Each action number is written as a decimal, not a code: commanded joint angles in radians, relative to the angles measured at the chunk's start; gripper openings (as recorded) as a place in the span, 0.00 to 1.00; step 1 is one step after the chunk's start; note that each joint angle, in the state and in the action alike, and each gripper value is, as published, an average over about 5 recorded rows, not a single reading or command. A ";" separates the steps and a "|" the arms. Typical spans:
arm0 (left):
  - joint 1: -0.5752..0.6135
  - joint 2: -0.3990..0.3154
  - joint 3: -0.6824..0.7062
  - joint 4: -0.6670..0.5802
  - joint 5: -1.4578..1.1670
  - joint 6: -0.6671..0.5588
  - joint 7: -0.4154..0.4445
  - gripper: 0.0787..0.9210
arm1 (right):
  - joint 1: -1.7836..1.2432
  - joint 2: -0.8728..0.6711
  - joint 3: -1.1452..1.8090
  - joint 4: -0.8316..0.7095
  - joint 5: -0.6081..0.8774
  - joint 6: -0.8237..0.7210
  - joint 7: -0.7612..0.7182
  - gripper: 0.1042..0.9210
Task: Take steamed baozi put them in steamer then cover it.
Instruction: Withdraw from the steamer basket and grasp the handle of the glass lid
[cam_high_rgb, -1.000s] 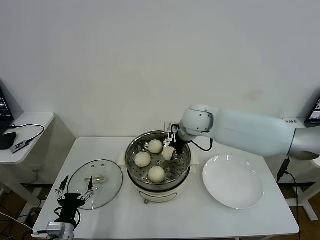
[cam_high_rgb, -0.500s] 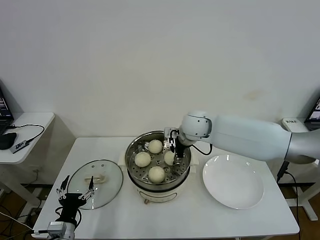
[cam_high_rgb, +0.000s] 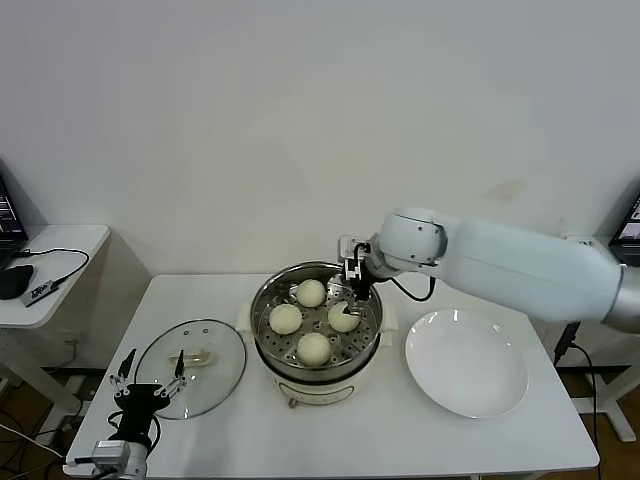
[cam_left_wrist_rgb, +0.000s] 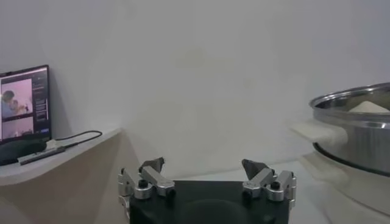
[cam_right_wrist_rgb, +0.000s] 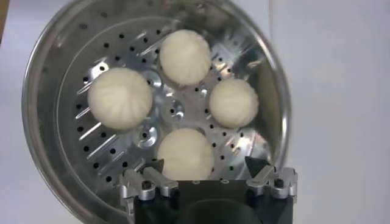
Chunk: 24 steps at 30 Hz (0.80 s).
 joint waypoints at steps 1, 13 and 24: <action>-0.005 -0.001 0.004 0.005 0.001 -0.002 -0.002 0.88 | -0.271 -0.213 0.284 0.188 0.115 0.118 0.447 0.88; -0.026 -0.004 0.011 0.033 0.013 -0.020 -0.024 0.88 | -1.316 -0.148 1.293 0.207 -0.216 0.614 0.552 0.88; -0.030 -0.009 0.033 0.088 0.329 -0.027 -0.107 0.88 | -1.779 0.348 1.894 0.186 -0.357 0.847 0.423 0.88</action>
